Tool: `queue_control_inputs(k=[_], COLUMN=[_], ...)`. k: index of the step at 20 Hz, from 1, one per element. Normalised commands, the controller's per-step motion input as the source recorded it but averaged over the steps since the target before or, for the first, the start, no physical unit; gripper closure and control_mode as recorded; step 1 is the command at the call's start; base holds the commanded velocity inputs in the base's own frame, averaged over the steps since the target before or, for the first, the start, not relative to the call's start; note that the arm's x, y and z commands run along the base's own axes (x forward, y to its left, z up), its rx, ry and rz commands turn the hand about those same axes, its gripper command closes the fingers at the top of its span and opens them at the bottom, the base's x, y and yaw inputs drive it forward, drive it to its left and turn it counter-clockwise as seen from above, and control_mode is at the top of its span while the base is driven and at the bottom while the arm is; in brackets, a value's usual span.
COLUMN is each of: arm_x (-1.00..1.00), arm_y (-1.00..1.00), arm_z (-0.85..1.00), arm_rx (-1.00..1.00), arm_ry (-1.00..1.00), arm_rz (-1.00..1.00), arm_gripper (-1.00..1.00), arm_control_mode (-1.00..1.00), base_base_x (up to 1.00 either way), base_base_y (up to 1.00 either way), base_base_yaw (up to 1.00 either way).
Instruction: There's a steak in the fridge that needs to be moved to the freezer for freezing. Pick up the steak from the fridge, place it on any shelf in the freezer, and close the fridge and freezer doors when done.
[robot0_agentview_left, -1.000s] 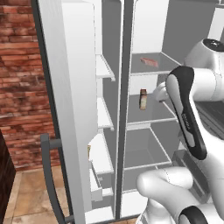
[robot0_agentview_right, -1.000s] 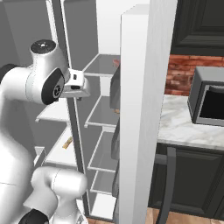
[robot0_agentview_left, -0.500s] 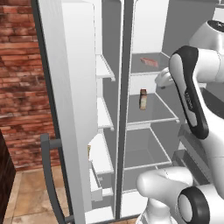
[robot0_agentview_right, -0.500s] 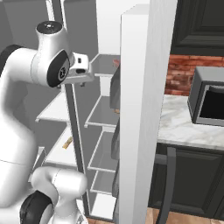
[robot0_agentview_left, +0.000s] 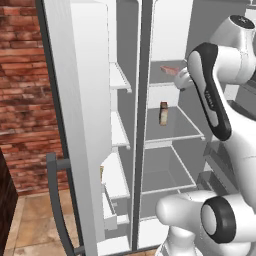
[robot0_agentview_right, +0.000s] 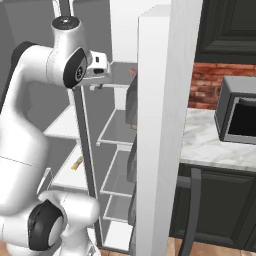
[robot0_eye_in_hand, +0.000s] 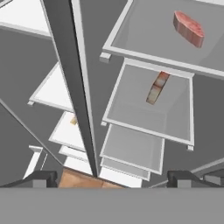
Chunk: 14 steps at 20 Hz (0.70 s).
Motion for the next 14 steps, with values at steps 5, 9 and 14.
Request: queue_control_inputs(k=[5,9,14], arm_x=[0.39,0.28,0.46], arm_y=[-0.19,-0.13,-0.24], arm_z=[0.08,0.0,0.0], arm_rx=[0.0,0.0,0.0], arm_ry=[0.0,0.0,0.0], arm_rz=[0.0,0.0,0.0], arm_gripper=[-1.0,-1.0,-1.0], arm_control_mode=[-1.0,-1.0,-1.0], base_base_x=[0.0,0.0,0.0], base_base_y=[0.0,0.0,0.0], base_base_yaw=[0.0,0.0,0.0])
